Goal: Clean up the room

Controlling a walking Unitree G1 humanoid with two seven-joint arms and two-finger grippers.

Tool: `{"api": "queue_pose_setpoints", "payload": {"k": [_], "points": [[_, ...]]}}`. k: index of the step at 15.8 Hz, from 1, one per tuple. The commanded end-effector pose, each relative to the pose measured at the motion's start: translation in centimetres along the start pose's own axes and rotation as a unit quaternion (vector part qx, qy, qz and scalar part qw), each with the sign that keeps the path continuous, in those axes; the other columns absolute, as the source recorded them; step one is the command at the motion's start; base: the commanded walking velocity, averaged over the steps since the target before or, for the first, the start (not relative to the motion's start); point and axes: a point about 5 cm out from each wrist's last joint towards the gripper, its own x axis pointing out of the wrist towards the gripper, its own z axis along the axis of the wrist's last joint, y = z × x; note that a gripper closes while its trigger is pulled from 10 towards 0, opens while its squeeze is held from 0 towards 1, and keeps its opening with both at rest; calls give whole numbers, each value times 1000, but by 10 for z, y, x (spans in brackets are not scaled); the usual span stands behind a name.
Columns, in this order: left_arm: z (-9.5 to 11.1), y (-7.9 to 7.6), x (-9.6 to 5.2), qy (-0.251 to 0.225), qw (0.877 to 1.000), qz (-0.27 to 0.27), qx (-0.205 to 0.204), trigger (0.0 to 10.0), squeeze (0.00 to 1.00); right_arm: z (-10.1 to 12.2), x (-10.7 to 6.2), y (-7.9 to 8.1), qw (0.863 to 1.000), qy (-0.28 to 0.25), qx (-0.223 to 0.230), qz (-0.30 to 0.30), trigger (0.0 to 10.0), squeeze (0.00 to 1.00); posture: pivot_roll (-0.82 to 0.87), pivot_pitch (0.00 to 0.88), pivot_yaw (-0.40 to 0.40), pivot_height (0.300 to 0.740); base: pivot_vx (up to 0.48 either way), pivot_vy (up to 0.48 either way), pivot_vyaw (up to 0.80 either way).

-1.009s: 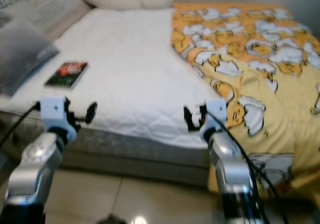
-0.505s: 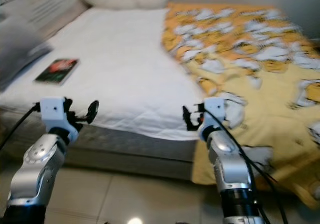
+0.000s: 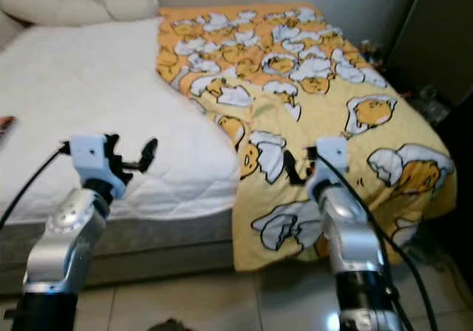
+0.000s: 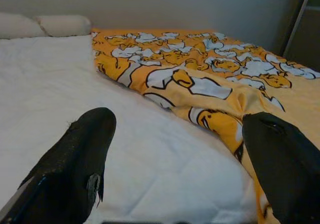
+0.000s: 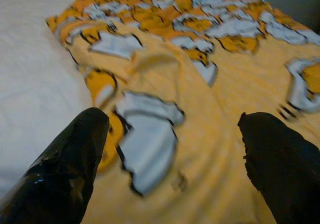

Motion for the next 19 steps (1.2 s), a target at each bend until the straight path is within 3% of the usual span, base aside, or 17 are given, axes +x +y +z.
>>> {"api": "queue_pose_setpoints", "payload": {"k": [1,7,19], "points": [[-1,6,1,4,1000,10,2,10000,890,2,2,8,1000,-6,-1,19,10000,0,-41,0,32,740,319,0,0],[-2,11,4,7,1000,15,4,10000,894,-1,6,16,999,3,-2,35,10000,0,-44,0,40,740,320,0,0],[-7,12,0,27,1000,4,0,10000,898,-10,5,7,999,36,-26,13,10000,0,-46,0,48,740,322,0,0]]}}
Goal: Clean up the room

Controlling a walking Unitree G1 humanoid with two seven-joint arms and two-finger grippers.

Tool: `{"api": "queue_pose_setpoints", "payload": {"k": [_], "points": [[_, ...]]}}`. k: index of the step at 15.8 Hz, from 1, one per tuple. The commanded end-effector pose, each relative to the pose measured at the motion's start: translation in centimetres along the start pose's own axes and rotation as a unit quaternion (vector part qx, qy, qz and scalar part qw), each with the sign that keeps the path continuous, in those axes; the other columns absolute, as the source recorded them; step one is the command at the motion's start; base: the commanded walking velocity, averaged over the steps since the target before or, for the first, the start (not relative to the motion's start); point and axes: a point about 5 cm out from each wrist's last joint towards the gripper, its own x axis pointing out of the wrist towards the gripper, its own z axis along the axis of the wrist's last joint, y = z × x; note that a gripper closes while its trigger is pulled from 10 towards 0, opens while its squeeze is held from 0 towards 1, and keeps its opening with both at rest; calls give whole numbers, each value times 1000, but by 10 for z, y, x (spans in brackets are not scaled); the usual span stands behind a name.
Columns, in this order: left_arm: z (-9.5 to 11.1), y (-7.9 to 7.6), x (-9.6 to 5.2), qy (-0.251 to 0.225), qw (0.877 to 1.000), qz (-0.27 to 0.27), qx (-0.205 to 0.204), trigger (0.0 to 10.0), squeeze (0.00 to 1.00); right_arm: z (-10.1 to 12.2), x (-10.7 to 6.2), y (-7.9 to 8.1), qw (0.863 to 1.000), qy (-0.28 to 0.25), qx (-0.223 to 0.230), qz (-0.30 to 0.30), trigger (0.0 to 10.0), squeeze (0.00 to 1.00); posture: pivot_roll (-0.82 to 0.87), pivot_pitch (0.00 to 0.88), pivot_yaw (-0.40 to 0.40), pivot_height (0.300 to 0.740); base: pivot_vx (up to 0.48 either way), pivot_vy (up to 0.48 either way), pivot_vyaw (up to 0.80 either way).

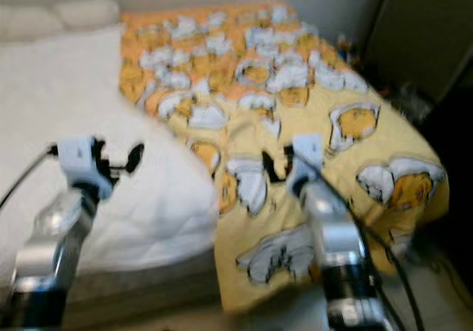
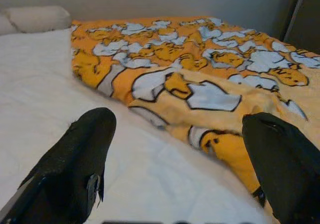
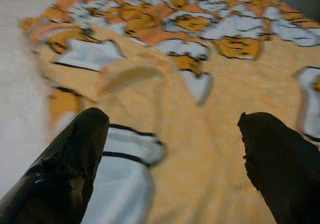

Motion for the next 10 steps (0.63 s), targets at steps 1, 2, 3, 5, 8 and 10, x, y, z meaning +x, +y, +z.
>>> {"api": "queue_pose_setpoints", "payload": {"k": [1,2,3,5,8,10], "points": [[-1,-6,0,5,1000,-15,-2,10000,898,-8,-3,-10,1000,20,-3,-22,10000,0,-44,0,47,740,330,0,0],[-3,-8,-1,9,1000,-22,-1,10000,902,-10,-4,-11,1000,24,-3,-20,10000,0,-40,0,46,740,334,0,0],[-4,-8,-2,13,1000,-28,2,10000,902,-12,-4,-11,999,31,-6,-19,10000,0,-36,0,47,740,334,0,0],[-4,-9,-2,14,999,-29,6,10000,902,-16,-4,-12,999,42,-13,-23,10000,0,-25,0,43,740,332,0,0],[-6,-8,-6,17,999,-31,13,10000,898,-22,-7,-13,998,52,-18,-26,10000,0,-28,0,47,740,335,0,0],[-6,-9,-8,19,999,-37,16,10000,902,-23,-9,-16,998,54,-17,-26,10000,0,-25,0,46,740,332,0,0]]}}
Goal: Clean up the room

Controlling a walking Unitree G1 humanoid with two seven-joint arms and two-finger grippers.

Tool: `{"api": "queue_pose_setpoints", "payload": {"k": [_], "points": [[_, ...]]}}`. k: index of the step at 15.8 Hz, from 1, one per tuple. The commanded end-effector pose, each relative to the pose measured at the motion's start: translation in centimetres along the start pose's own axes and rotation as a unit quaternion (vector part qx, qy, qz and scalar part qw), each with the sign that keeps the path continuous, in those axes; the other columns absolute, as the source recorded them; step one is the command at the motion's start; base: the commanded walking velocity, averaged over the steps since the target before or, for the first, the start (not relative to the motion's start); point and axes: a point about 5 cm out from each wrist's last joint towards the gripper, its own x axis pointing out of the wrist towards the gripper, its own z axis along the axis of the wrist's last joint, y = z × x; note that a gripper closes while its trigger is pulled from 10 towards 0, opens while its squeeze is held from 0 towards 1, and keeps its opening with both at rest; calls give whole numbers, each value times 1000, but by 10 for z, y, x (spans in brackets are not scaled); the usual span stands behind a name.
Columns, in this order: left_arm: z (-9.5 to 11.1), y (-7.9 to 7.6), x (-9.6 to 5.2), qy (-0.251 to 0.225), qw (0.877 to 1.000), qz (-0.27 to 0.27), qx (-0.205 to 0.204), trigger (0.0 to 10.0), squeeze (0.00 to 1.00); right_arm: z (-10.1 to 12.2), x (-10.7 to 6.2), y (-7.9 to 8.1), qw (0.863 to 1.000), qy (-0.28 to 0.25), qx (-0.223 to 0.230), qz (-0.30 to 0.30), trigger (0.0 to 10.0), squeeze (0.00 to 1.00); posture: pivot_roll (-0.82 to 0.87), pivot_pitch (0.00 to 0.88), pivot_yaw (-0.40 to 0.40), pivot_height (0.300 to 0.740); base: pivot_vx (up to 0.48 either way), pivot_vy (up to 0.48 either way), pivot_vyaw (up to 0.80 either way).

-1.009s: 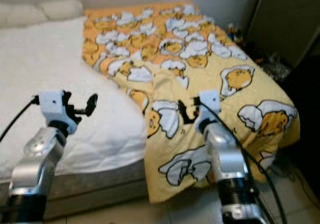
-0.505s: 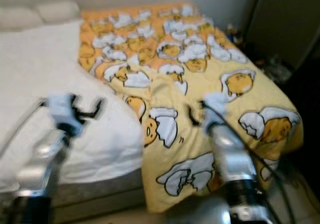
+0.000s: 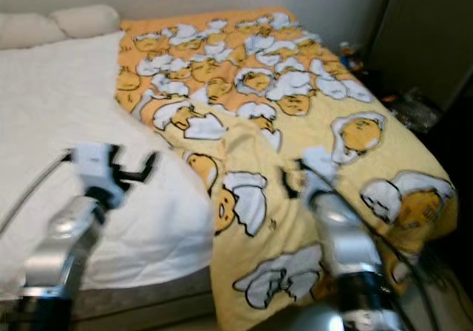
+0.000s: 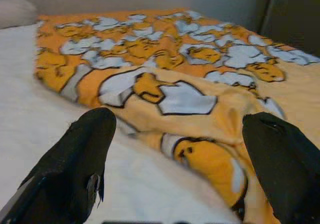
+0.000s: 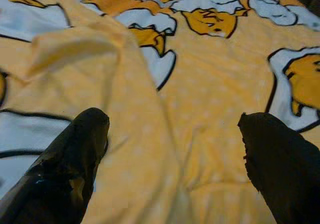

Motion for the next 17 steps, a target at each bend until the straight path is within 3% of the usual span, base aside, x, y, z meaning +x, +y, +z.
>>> {"api": "queue_pose_setpoints", "payload": {"k": [1,3,6,7,8,9,10,11,14,17], "points": [[1,9,-5,5,1000,13,9,10000,898,4,2,7,1000,-4,-2,9,10000,0,-25,0,44,740,337,0,0],[1,7,-8,3,1000,7,6,10000,898,6,-1,6,1000,-8,-3,8,10000,0,-31,0,39,740,334,0,0],[2,4,-14,-4,1000,-7,-14,10000,820,5,-6,6,1000,-7,-9,16,10000,0,-26,0,29,740,0,0,0],[-2,1,-16,5,999,-30,-11,10000,761,4,-7,6,1000,0,-11,18,10000,0,-25,0,25,740,0,0,0],[-9,-6,-21,29,995,-94,1,10000,725,-6,-10,6,1000,24,4,18,10000,12,-45,0,37,740,0,0,0],[-10,-7,-21,33,993,-110,-1,10000,714,-10,-10,5,999,32,4,18,10000,686,-53,0,43,740,0,0,0],[-10,-9,-21,36,991,-132,0,10000,714,-17,-9,5,999,44,8,18,10000,1000,-56,0,46,740,0,0,0],[-9,-12,-21,39,986,-162,5,10000,714,-24,-8,3,998,59,15,20,10000,1000,-60,0,54,740,0,0,0],[1,-25,-14,63,952,-298,30,10000,694,-49,4,-7,990,123,51,35,10000,1000,-57,0,76,740,0,0,0],[2,-30,-11,92,927,-361,41,10000,655,-52,13,-15,988,142,57,30,10000,1000,-42,0,83,740,0,0,0]]}}
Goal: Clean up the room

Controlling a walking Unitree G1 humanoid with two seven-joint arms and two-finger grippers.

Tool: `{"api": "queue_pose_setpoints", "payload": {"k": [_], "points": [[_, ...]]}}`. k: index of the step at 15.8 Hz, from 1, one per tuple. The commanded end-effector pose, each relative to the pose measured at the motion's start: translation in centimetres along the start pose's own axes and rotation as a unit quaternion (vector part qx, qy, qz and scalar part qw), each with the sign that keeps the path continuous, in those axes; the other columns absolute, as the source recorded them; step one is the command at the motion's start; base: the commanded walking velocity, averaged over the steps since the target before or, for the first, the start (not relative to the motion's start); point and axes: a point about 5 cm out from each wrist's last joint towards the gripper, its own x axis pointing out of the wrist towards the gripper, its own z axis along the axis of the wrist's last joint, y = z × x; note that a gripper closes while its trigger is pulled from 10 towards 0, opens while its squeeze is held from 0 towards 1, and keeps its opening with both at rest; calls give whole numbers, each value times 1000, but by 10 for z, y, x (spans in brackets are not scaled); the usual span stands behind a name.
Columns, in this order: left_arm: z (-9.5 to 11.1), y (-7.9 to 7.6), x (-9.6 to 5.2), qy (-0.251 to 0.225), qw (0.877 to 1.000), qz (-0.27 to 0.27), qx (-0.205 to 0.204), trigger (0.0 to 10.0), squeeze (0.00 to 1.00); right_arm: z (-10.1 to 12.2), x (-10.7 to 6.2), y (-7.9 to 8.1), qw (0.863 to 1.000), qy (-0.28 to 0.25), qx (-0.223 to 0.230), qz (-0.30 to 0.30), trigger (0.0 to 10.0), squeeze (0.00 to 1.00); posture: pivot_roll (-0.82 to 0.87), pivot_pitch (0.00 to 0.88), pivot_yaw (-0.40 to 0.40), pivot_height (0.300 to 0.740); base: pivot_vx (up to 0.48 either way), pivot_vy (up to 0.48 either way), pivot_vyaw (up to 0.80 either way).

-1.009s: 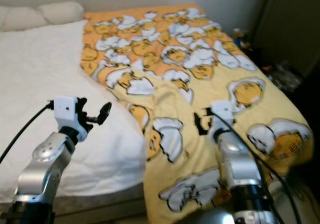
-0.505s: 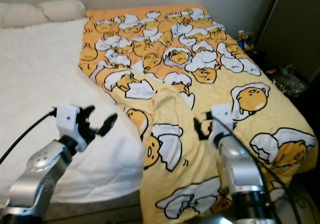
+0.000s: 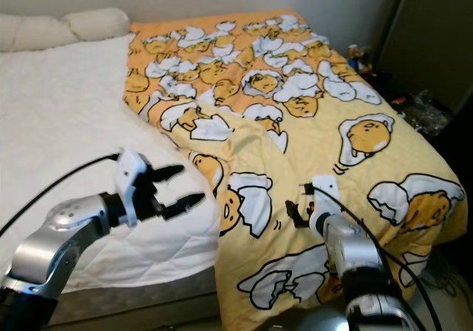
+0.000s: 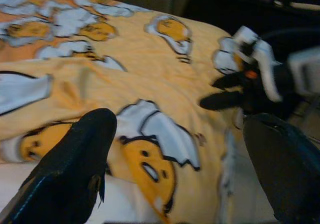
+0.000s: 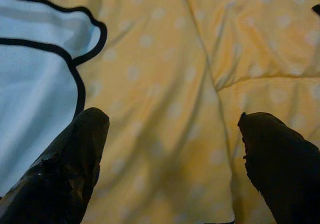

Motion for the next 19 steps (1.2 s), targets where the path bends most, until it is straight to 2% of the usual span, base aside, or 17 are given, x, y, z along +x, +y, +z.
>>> {"api": "queue_pose_setpoints", "payload": {"k": [1,3,4,5,7,9,12,15,19], "points": [[-1,3,-2,17,1000,-9,3,10000,647,6,2,-2,1000,-10,7,0,10000,1000,-39,0,83,740,0,0,0],[1,3,-2,29,999,-31,11,10000,639,7,7,-13,998,-9,65,-4,10000,1000,-10,0,83,740,0,0,0],[2,2,-3,30,999,-33,11,10000,643,7,7,-15,997,-9,75,-5,10000,549,0,0,85,740,0,0,0],[3,1,-6,34,999,-39,11,10000,643,8,7,-17,997,-11,82,-1,10000,0,15,0,91,740,0,0,0],[4,1,-17,46,998,-36,17,10000,635,11,7,-25,994,-19,106,-19,10000,0,48,0,104,740,0,0,0],[5,0,-30,54,998,-21,23,10000,635,13,7,-28,993,-27,109,-22,10000,0,92,0,127,740,0,0,0],[12,-3,-41,55,998,-14,30,10000,639,19,7,-29,992,-47,117,-20,10000,0,146,58,144,740,0,0,0],[16,-10,-52,73,996,-23,35,10000,635,18,10,-21,991,-41,124,0,10000,0,169,97,149,740,0,0,0],[14,-17,-59,87,995,-33,25,10000,635,22,14,-6,986,-46,157,42,10000,0,161,73,130,740,0,0,0]]}}
